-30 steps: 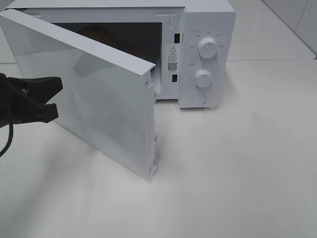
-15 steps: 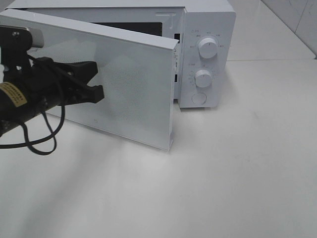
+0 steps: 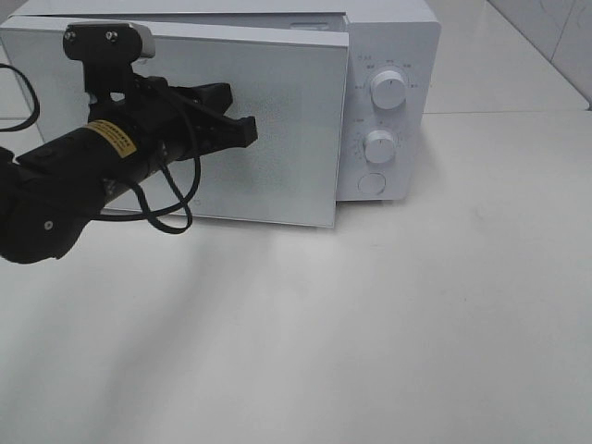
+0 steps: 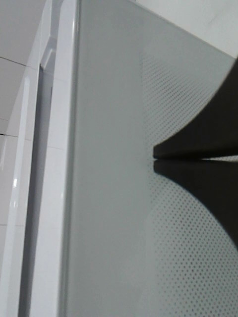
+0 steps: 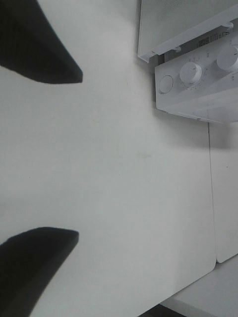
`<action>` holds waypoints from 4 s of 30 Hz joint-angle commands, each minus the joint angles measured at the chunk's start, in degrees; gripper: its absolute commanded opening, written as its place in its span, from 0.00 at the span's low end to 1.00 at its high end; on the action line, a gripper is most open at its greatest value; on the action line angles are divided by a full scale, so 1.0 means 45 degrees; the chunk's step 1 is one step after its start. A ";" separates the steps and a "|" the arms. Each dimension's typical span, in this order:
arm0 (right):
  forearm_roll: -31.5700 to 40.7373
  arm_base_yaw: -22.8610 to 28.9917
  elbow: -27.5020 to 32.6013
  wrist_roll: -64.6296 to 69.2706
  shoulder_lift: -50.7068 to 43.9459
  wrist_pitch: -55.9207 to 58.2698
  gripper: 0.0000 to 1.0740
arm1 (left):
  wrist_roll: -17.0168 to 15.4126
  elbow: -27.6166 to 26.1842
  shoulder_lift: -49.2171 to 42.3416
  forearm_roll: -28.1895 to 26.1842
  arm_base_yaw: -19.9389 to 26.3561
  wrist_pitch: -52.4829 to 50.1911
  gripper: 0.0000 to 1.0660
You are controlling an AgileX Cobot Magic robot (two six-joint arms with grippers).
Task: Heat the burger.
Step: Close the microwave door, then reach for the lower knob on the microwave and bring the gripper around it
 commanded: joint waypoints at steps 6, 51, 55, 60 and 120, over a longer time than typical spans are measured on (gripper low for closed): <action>0.0000 -0.0064 0.0025 -0.0076 -0.0344 -0.0102 0.71 | 0.0535 -0.1693 0.0968 -0.0738 -0.0064 0.0267 0.00; 0.0000 -0.0064 0.0013 -0.0064 -0.0344 -0.0102 0.71 | 0.0522 -0.3425 -0.0216 -0.0166 -0.2292 1.3496 0.96; 0.0000 -0.0064 0.0013 -0.0064 -0.0344 -0.0102 0.71 | 0.0522 -0.3425 -0.0891 -0.0127 -0.2292 1.6323 0.96; 0.0000 -0.0064 0.0013 -0.0064 -0.0344 -0.0102 0.71 | 0.0522 -0.3425 -0.1617 -0.0127 -0.2292 1.8513 0.96; 0.0000 -0.0064 0.0013 -0.0064 -0.0344 -0.0102 0.71 | 0.2305 0.3196 -1.5521 0.0497 0.7016 2.5045 0.94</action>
